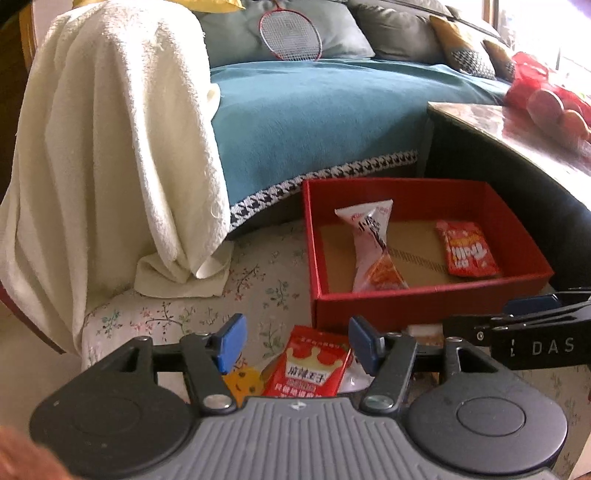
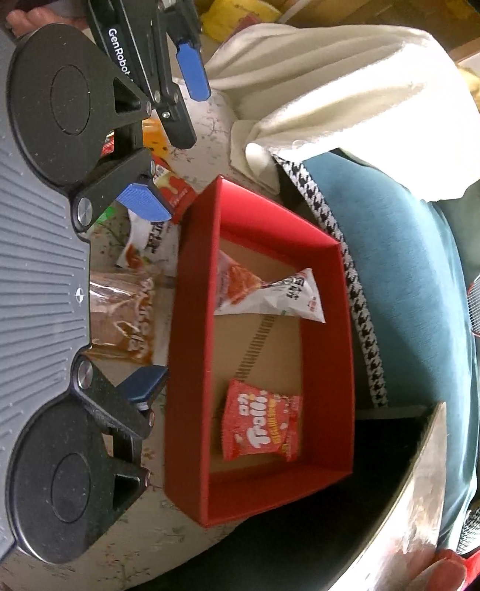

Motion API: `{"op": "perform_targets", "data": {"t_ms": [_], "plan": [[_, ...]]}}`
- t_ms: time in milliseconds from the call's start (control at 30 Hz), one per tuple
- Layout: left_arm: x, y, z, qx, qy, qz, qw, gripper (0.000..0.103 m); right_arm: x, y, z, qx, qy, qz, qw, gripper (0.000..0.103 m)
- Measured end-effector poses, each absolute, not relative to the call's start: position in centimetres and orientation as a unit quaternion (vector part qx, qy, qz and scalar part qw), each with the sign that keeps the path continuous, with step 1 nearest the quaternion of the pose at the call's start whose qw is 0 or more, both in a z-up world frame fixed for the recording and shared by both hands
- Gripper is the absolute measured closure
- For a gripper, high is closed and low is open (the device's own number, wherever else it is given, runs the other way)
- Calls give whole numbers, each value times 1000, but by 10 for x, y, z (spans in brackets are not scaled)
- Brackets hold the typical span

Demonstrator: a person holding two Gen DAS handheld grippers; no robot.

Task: Organize snacks
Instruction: 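Grasp the brown dried-meat bag with the right gripper while the left grasps the red spicy-strip packet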

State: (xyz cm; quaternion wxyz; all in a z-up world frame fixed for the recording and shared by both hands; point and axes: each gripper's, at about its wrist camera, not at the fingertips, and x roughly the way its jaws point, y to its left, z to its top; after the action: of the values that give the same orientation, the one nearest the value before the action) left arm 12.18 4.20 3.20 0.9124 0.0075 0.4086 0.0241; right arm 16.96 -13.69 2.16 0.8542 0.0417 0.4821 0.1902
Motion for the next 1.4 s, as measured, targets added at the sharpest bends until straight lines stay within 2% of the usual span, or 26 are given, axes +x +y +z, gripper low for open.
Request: {"op": "perform_targets", "data": {"t_ms": [900, 1200, 1300, 1400], "plan": [[92, 40, 16, 46, 436, 7, 899, 47, 140, -134, -11, 23, 525, 168, 834, 8], [94, 49, 17, 22, 440, 1, 898, 47, 155, -142, -39, 61, 562, 147, 811, 8], [95, 48, 15, 23, 443, -3, 896, 46, 160, -141, -48, 79, 566, 151, 807, 2], [96, 51, 11, 25, 449, -1, 893, 46, 162, -136, -47, 67, 552, 153, 817, 7]]}}
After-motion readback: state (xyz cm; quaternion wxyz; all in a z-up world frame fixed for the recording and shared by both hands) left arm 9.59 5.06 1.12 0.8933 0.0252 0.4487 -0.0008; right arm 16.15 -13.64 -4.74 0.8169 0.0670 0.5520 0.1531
